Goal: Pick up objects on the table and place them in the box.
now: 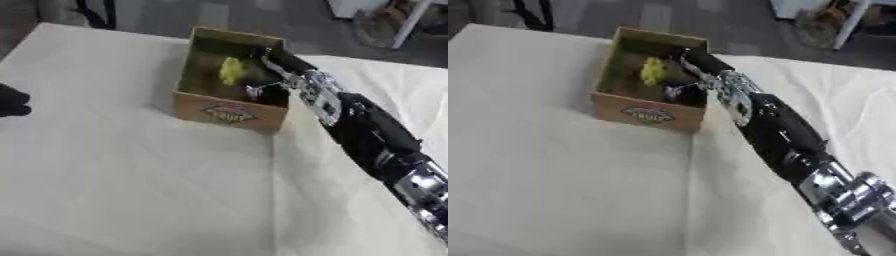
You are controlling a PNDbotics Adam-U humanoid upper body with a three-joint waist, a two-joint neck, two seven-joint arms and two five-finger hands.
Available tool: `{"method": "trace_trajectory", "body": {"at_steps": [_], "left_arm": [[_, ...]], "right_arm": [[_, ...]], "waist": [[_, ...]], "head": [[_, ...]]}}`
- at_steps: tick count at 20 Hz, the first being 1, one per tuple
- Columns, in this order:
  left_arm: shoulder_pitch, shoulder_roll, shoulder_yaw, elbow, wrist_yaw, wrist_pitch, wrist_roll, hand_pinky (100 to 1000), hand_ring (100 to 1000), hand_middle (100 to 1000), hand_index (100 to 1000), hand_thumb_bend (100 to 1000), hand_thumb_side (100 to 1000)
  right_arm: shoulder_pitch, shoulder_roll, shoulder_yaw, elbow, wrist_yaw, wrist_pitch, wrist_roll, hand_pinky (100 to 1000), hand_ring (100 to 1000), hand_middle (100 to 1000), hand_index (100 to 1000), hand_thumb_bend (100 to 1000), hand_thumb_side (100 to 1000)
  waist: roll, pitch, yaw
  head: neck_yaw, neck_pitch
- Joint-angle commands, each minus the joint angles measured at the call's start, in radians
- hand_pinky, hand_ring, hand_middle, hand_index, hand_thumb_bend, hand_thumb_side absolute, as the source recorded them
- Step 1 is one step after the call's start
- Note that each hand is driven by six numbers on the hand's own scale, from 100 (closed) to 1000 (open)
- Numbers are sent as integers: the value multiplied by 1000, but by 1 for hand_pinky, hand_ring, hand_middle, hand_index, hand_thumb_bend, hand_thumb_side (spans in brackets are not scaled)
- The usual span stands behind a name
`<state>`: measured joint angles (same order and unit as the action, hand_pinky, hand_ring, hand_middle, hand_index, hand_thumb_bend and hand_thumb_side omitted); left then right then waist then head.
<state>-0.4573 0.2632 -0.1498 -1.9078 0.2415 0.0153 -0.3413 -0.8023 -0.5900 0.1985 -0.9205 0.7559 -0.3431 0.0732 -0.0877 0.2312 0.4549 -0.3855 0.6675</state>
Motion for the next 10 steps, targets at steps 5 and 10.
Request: {"method": "trace_trajectory", "body": {"at_steps": [5,10], "left_arm": [[-8,6,4,-19,2,-2,-1,766,748,647,771,322,588],[15,13,13,-8,-10,-5,6,765,748,645,771,321,594]], "right_arm": [[-16,-32,-5,-112,11,11,-9,933,997,932,941,100,335],[5,-63,5,-272,-113,45,8,854,952,862,913,100,268]], "waist": [[14,-20,-28],[23,-30,-82]], "head": [[3,14],[28,33]]}}
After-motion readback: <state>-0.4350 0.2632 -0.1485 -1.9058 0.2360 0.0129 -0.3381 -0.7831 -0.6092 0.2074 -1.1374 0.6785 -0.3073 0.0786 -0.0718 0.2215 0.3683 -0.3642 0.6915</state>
